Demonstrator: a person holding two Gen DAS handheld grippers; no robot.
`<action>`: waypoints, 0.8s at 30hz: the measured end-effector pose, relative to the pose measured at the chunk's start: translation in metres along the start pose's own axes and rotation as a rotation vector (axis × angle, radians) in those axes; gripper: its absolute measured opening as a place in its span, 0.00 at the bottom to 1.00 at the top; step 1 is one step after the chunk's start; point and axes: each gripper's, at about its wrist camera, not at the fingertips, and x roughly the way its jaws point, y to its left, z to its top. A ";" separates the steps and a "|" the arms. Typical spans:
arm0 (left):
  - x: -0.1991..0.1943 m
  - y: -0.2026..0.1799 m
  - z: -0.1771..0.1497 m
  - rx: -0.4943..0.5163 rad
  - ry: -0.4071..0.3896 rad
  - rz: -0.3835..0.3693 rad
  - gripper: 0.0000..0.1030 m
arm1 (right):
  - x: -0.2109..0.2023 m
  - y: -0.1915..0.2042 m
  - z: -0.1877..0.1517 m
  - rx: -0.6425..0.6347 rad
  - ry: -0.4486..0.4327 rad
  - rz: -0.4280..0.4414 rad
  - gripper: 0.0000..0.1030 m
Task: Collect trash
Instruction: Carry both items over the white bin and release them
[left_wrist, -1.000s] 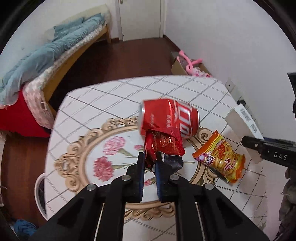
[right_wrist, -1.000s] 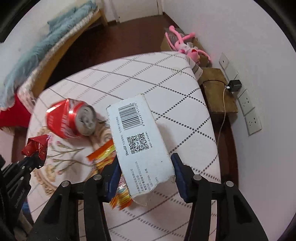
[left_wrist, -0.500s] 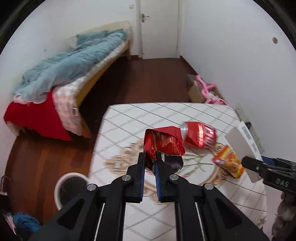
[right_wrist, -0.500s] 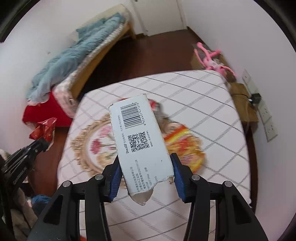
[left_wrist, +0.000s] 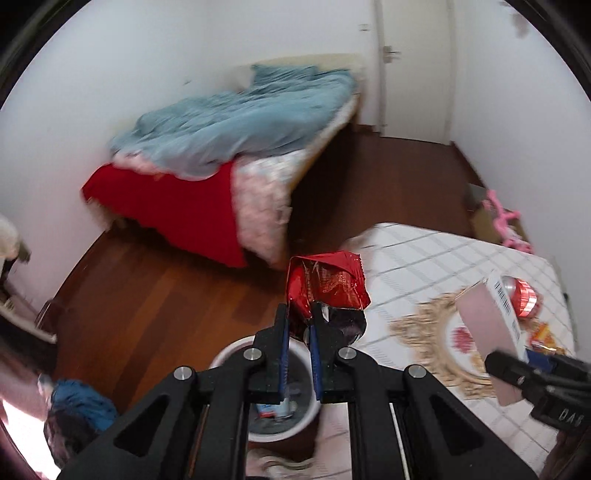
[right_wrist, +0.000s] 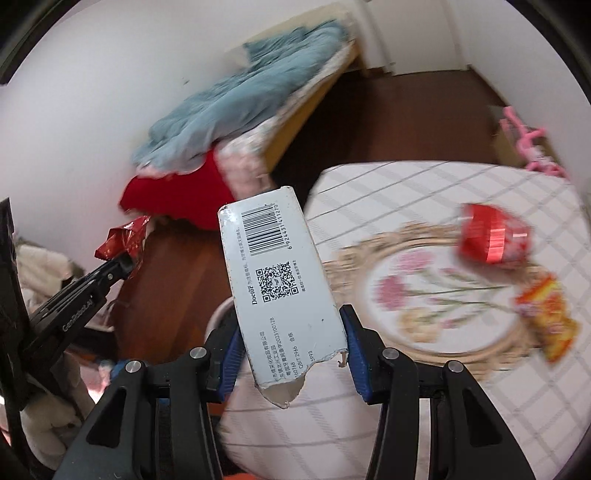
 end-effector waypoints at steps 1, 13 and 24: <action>0.007 0.013 -0.004 -0.016 0.014 0.023 0.07 | 0.015 0.011 -0.002 0.001 0.014 0.010 0.50; 0.125 0.111 -0.064 -0.238 0.266 0.110 0.07 | 0.205 0.082 -0.035 0.039 0.242 -0.049 0.50; 0.181 0.151 -0.082 -0.465 0.437 -0.038 0.19 | 0.297 0.102 -0.026 0.032 0.350 -0.107 0.54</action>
